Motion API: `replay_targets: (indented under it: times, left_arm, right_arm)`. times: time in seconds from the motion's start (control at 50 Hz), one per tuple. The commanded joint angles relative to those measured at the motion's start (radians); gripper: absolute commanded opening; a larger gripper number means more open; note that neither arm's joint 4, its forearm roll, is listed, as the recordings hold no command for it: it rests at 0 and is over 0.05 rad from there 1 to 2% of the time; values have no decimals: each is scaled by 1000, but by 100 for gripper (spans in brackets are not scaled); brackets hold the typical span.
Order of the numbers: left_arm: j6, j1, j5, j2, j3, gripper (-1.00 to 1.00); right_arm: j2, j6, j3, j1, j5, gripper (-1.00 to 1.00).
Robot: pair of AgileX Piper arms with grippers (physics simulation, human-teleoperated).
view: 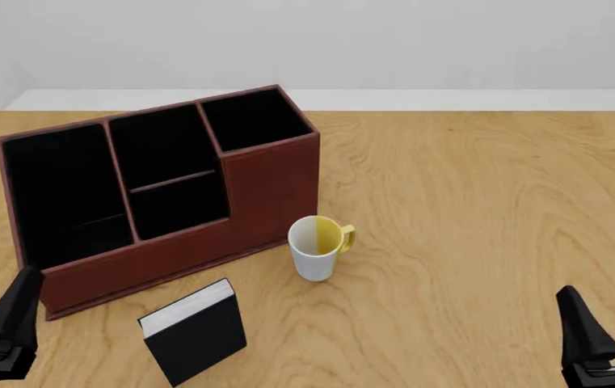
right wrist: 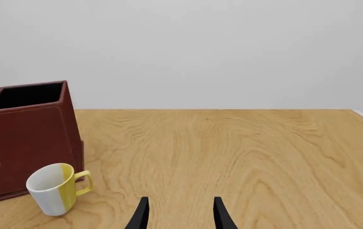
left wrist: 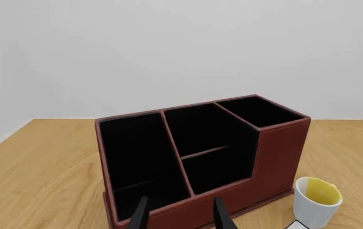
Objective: Pick up the book and place it in the front compartment of the caddy.
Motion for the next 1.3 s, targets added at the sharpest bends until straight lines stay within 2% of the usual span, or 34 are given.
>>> replay_targets:
  times: [0.02, 0.04, 0.08, 0.1, 0.14, 0.16, 0.18, 0.2, 0.22, 0.24, 0.28, 0.38, 0.44, 0.52, 0.56, 0.64, 0.66, 0.68, 0.72, 0.76, 0.78, 0.8, 0.82, 0.88, 0.9, 1.04, 1.12, 1.2, 1.3]
  left_arm:
    - [-29, -105, 18, 154, -205, 100]
    - [-7, -131, 25, 171, -236, 100]
    - [-26, -166, 34, 227, -273, 100]
    - [9, -187, 48, 230, -307, 100]
    - [-30, -221, 76, 317, -362, 100]
    - [-13, -236, 93, 332, -391, 100]
    - [12, -243, 112, 405, -424, 100]
    - [9, -287, 132, 421, -447, 100]
    - [39, -284, 142, 409, -463, 100]
    - [34, -313, 171, 458, -496, 100]
    - [87, -330, 190, 458, -525, 100]
    - [73, -400, 279, 509, -641, 100]
    - [107, -455, 350, 550, -712, 100]
    - [162, -486, 425, 585, -795, 100]
    - [163, -509, 466, 617, -824, 100]
    - [266, -561, 562, 676, -883, 100]
    - [234, -576, 614, 722, -921, 100]
    - [250, -585, 636, 735, -933, 100]
    - [228, -645, 712, 770, -984, 100]
    - [246, -647, 744, 796, -1015, 100]
    - [233, -668, 774, 814, -1032, 100]
    - [259, -673, 791, 825, -1049, 100]
    - [245, -676, 814, 847, -1064, 100]
    - [270, -712, 862, 874, -1063, 100]
    - [301, -729, 875, 876, -1054, 100]
    - [313, -767, 969, 920, -1097, 100]
    - [342, -758, 1029, 953, -1125, 100]
    - [340, -777, 1102, 981, -1141, 100]
    - [377, -772, 1134, 999, -1135, 100]
  right_arm:
    - [0, 7, -2, 9, 1, 100]
    - [0, 7, -2, 9, 2, 100]
    - [-1, 10, -3, 10, 3, 100]
    - [0, 10, -3, 10, 2, 100]
    - [-2, 13, -4, 10, 3, 100]
    - [-2, 14, -4, 10, 4, 100]
    - [-5, 15, -5, 11, 7, 100]
    - [-7, 17, -6, 12, 9, 100]
    - [-8, 18, -6, 12, 11, 100]
    - [-11, 27, -7, 15, 13, 100]
    - [-12, 53, -10, 20, 15, 100]
    - [-13, 54, -10, 23, 15, 100]
    - [-13, 54, -11, 26, 17, 100]
    - [-13, 55, -13, 27, 18, 100]
    - [-13, 55, -13, 28, 18, 100]
    - [-13, 54, -12, 34, 18, 100]
    - [-13, 54, -11, 36, 18, 100]
    - [-13, 55, -11, 37, 18, 100]
    - [-13, 57, -11, 40, 19, 100]
    - [-13, 60, -11, 41, 19, 100]
    - [-13, 60, -10, 43, 19, 100]
    - [-13, 60, -10, 44, 19, 100]
    - [-13, 62, -10, 45, 19, 100]
    - [-13, 63, -10, 49, 20, 100]
    - [-13, 63, -11, 51, 20, 100]
    - [-11, 64, -12, 55, 19, 100]
    - [-9, 63, -10, 60, 17, 100]
    - [-10, 64, -10, 62, 18, 100]
    - [-10, 67, -11, 61, 18, 100]
